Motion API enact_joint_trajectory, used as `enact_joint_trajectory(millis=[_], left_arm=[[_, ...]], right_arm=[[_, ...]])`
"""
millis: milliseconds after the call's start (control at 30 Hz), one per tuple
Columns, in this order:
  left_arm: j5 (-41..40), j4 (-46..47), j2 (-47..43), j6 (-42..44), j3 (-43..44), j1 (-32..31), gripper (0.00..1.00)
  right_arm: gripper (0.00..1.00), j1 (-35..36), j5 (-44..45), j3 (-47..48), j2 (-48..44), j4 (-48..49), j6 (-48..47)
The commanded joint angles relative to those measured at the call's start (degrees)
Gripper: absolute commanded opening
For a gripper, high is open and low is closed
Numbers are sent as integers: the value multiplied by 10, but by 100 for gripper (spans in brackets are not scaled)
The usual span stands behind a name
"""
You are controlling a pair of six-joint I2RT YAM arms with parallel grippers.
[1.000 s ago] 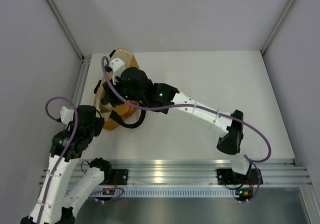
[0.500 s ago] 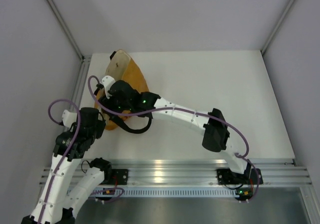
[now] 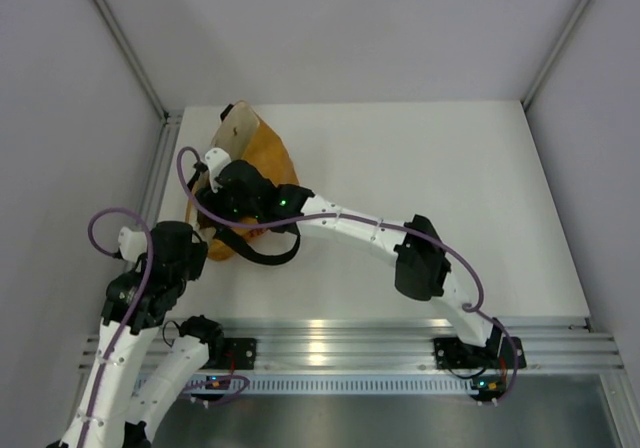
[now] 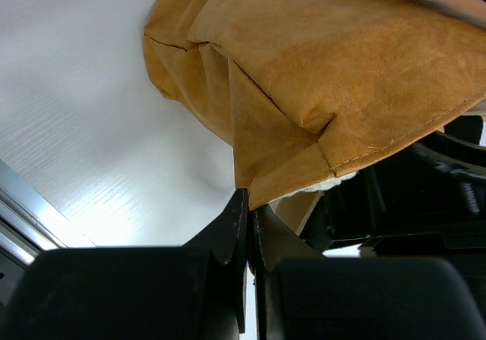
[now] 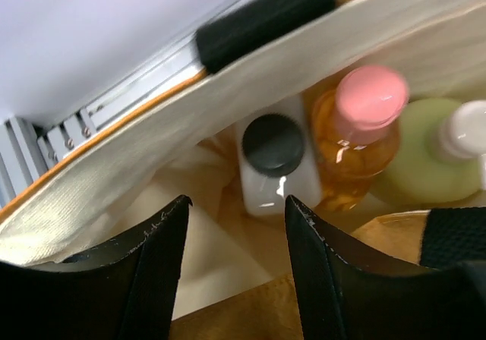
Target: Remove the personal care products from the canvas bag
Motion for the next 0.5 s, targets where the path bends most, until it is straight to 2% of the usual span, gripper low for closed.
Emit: enact_joint_trajectory(millis=[0, 200, 467], left_arm=[[-23, -45, -10, -10, 1, 0, 0], [-26, -45, -6, -10, 1, 0, 0], [-26, -45, -5, -28, -5, 0, 0]], right_arm=[[53, -20, 41, 29, -5, 54, 9], [52, -21, 33, 55, 20, 77, 28], [52, -21, 31, 70, 68, 79, -5]])
